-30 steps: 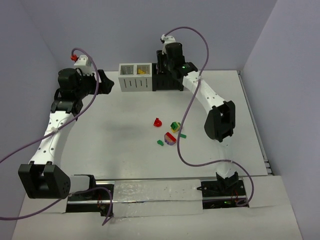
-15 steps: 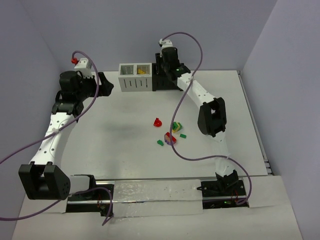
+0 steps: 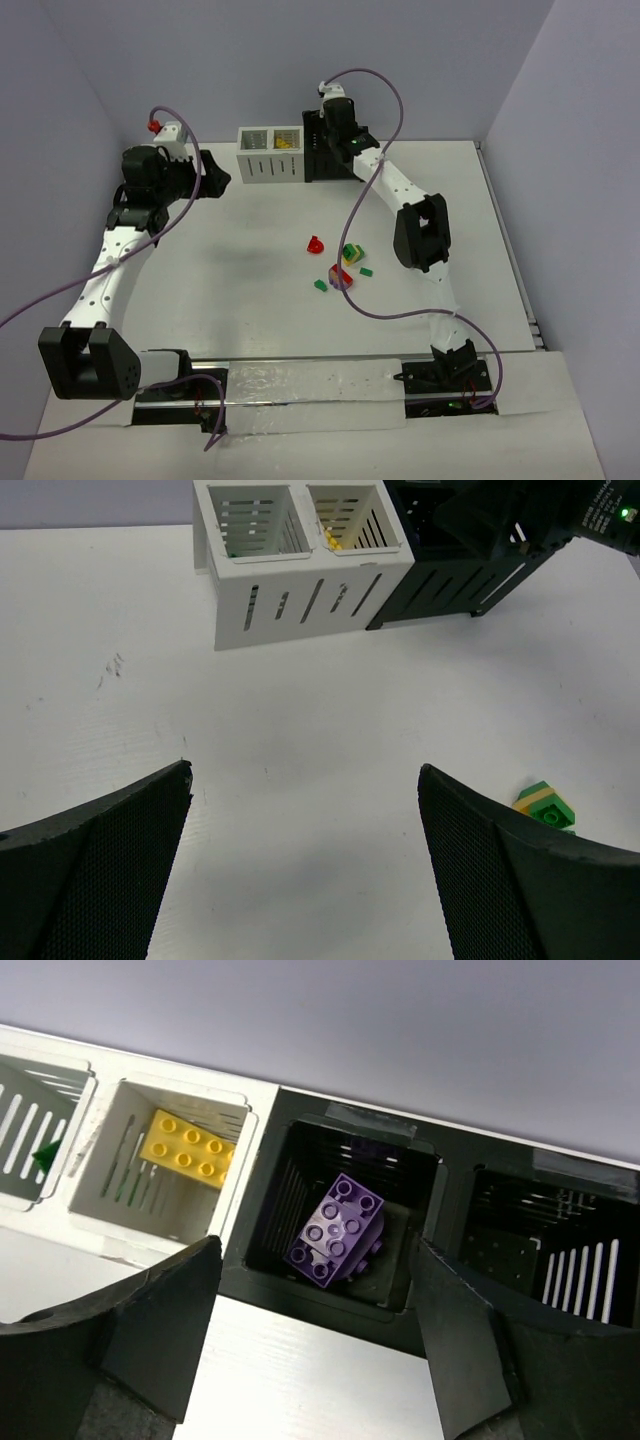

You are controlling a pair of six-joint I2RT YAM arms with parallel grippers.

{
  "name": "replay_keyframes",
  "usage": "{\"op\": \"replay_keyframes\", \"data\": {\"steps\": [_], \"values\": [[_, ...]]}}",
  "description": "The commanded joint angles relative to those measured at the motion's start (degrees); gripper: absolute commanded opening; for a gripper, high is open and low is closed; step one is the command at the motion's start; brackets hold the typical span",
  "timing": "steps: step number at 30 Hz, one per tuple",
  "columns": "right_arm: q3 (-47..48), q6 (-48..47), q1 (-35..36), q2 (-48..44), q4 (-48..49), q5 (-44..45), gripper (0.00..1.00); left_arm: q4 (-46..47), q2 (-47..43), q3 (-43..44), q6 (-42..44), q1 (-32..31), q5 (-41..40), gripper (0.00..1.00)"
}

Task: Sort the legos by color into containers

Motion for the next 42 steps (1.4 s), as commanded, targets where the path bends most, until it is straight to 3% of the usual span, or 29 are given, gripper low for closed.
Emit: {"op": "replay_keyframes", "data": {"steps": [1,5,7,11,19,23,30,38,42], "values": [[2.2,2.0,-0.2,-6.5,0.4,-3.0,0.86,4.2,-1.6,-2.1,2.1,-0.1,7.2,0.99],[1.0,2.7,0.0,-13.0,-0.5,-4.5,0.89,6.0,-2.0,-4.8,4.0,-1.4,13.0,0.97],[-1.5,2.4,-0.2,-17.9,-2.2,-4.7,0.98,5.4,-1.3,-5.4,5.4,-5.8,10.7,0.92],[-10.2,2.8,-2.2,-28.2,-4.9,-5.6,1.0,3.1,2.2,-4.4,5.1,-16.5,1.3,0.89],[-35.0,0.8,-9.6,-48.1,-7.7,-6.3,1.0,0.0,17.5,1.1,-2.2,-27.9,-8.3,0.85],[-42.4,0.6,-12.7,-54.2,-9.4,-6.4,1.0,-1.7,23.9,4.2,-4.7,-30.1,-9.2,0.84],[-49.6,0.8,-16.3,-59.2,-10.0,-8.1,1.0,-1.6,31.8,8.2,-4.6,-31.8,-9.5,0.73],[-50.3,1.0,-17.2,-59.0,-10.2,-9.3,1.0,-1.9,39.3,12.2,-4.1,-33.0,-11.6,0.66],[-50.9,0.7,-17.6,-59.0,-10.0,-9.3,1.0,-2.5,41.7,13.1,-4.1,-33.8,-12.4,0.57]]}}
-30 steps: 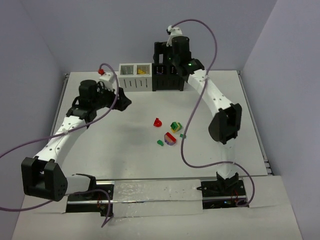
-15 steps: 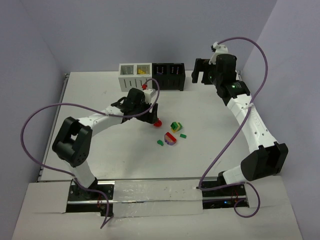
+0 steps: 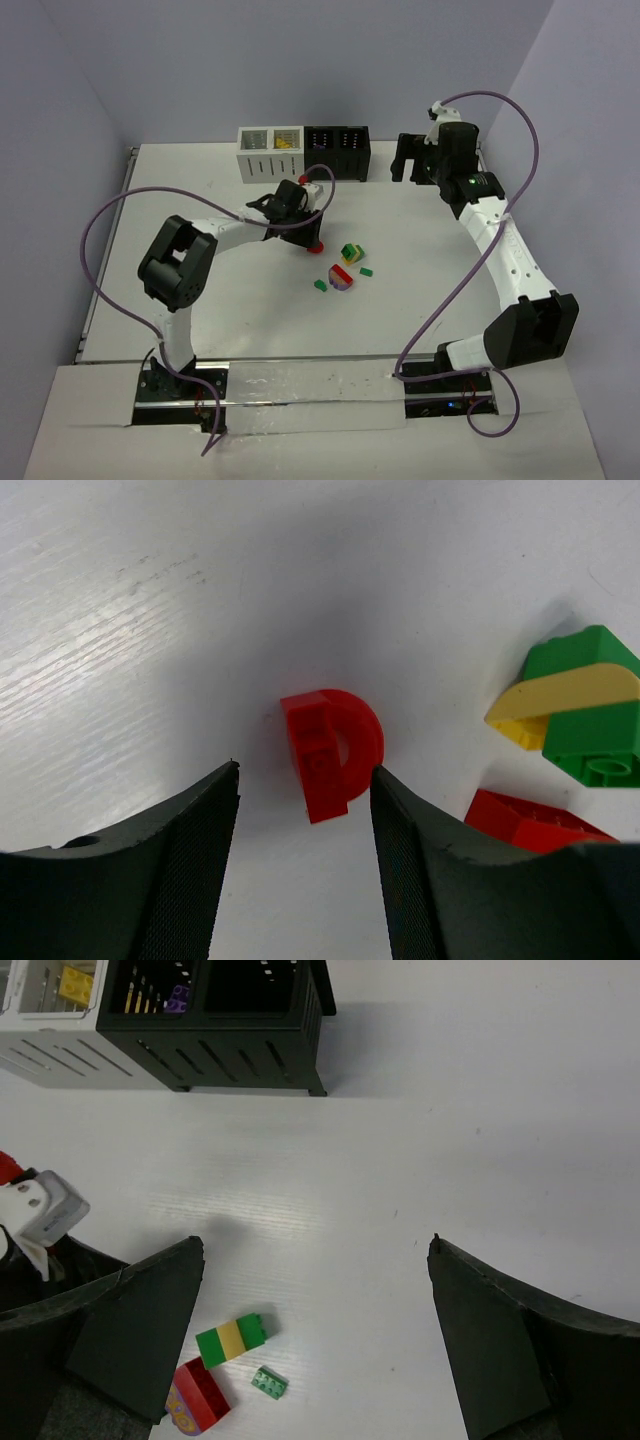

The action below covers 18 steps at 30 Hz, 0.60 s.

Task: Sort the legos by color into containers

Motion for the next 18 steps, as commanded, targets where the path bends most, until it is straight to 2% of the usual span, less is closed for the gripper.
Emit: {"op": "replay_keyframes", "data": {"steps": [1,9,13,18], "values": [[-0.5,-0.7,-0.9,-1.8,1.5,-0.5,1.0,-0.4,2.2,3.2,-0.2,-1.4,-1.8,0.55],[-0.7,-0.8,-1.6,-1.6,1.5,-1.4,1.0,-1.2,2.7,4.1,0.6,-1.4,-3.2,0.27],[-1.0,-0.8,-1.8,-1.5,1.6,-1.5,1.0,-1.6,1.5,6.3,2.4,-1.4,-4.0,0.18],[-1.3,-0.7,-2.2,-1.6,1.8,-1.5,1.0,-0.1,-1.4,15.8,5.3,-0.2,-5.3,0.03]]}}
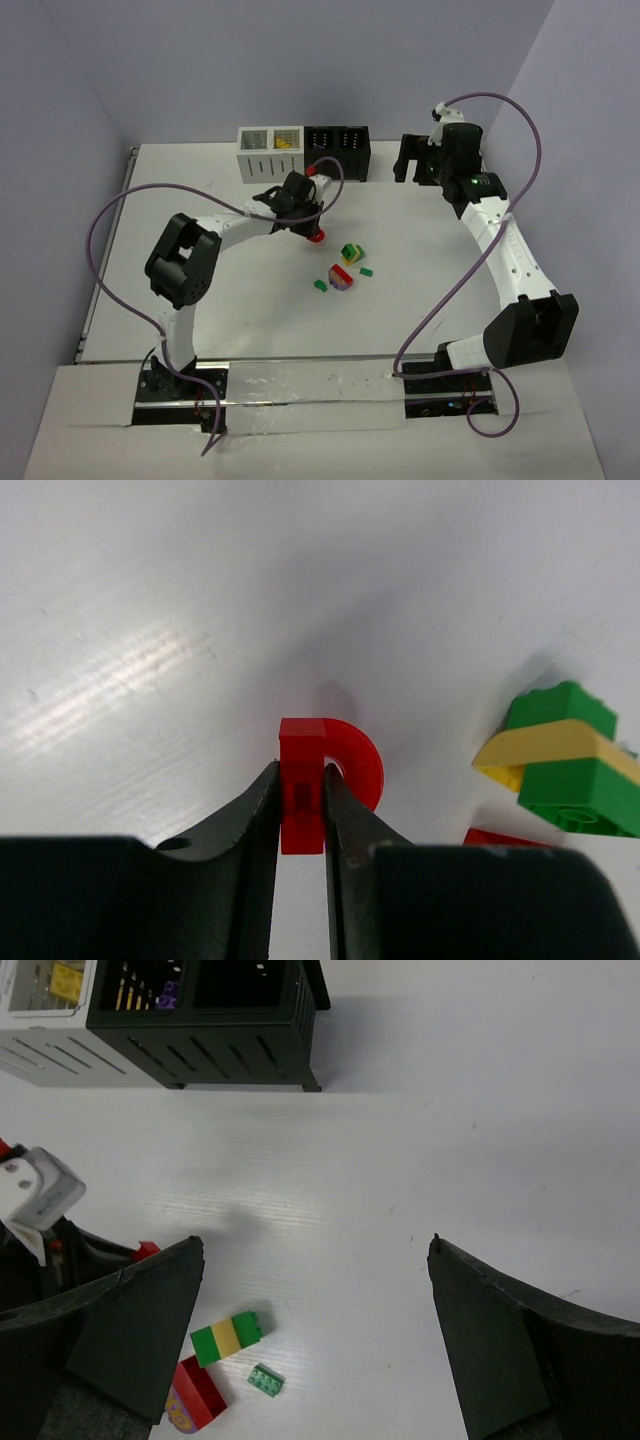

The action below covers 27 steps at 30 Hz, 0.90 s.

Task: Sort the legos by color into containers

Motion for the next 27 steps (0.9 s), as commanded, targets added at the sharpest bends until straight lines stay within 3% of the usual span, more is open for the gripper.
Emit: {"op": "replay_keyframes", "data": {"steps": [1,4,12,22,27], "values": [[-0.8,-0.4,-0.8,-1.6,1.9,-0.1,1.0,2.5,-3.7,11.4,3.3,1.1,-2.7,0.02],[-0.8,-0.1,-1.1,-1.4,2.1,0.0,1.0,7.2,-1.9,19.4,4.2,1.5,-5.1,0.0],[-1.0,-0.2,-1.5,-1.8,1.7,0.6,1.0,25.3,7.6,29.0,9.1,1.7,-14.0,0.01],[-2.2,-0.2,-2.5,-1.5,2.0,0.8,1.0,46.8,18.8,33.3,15.8,1.8,-15.4,0.08],[-2.7,-0.1,-2.9,-1.0,2.2,0.3,1.0,52.3,22.8,34.6,17.7,1.9,-12.9,0.1]]}}
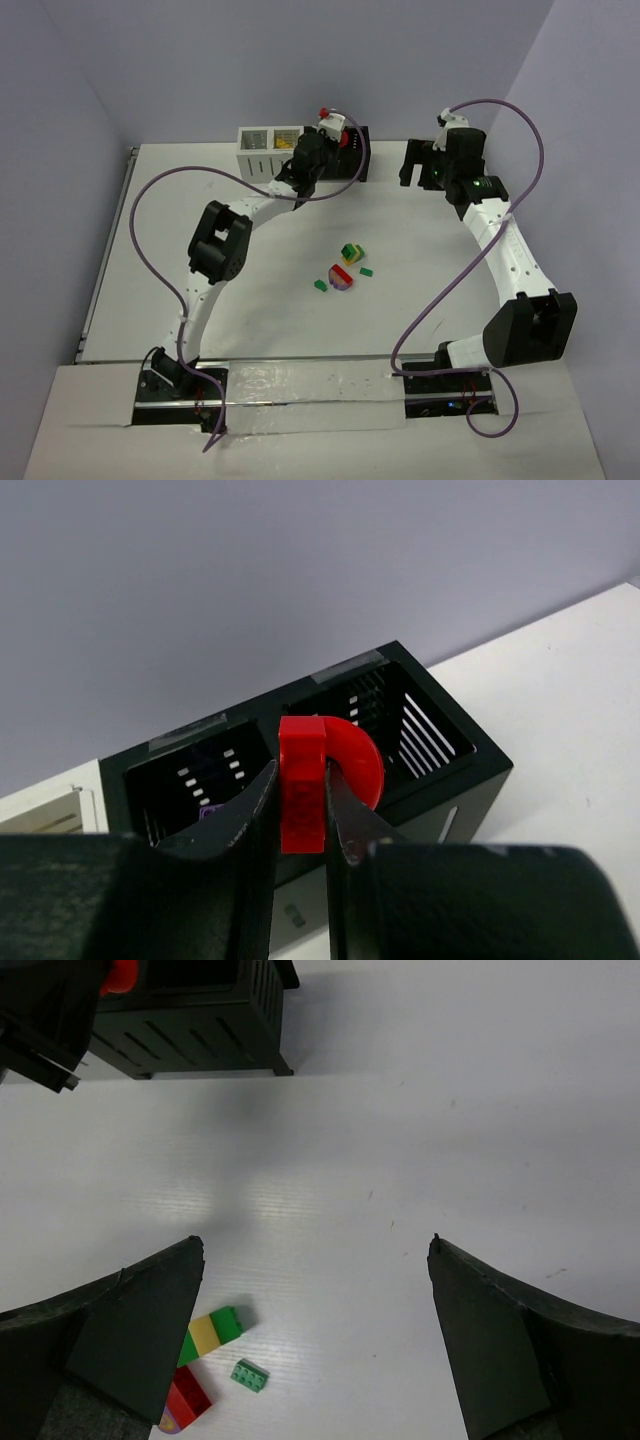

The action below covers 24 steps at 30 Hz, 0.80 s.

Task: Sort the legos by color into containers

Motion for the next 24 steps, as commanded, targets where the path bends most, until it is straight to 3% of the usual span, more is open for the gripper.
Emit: {"op": "replay_keyframes", "data": {"steps": [1,13,24], "values": [[-0.4,-0.1,-0.8,-0.9,2.0,0.0,1.0,12.2,1.8,5.0,3.0,0.2,1.7,0.1],[-0.5,0.6,-1.4,1.1,2.2,-1.8,1.0,15.9,5.7,7.0,4.5,0.3,4.5,0.2],[-1.0,0.7,-1.9,1.4,2.4,-2.3,1.0,15.6,13.7,17.6,6.0,0.3,6.7,0.28]]}}
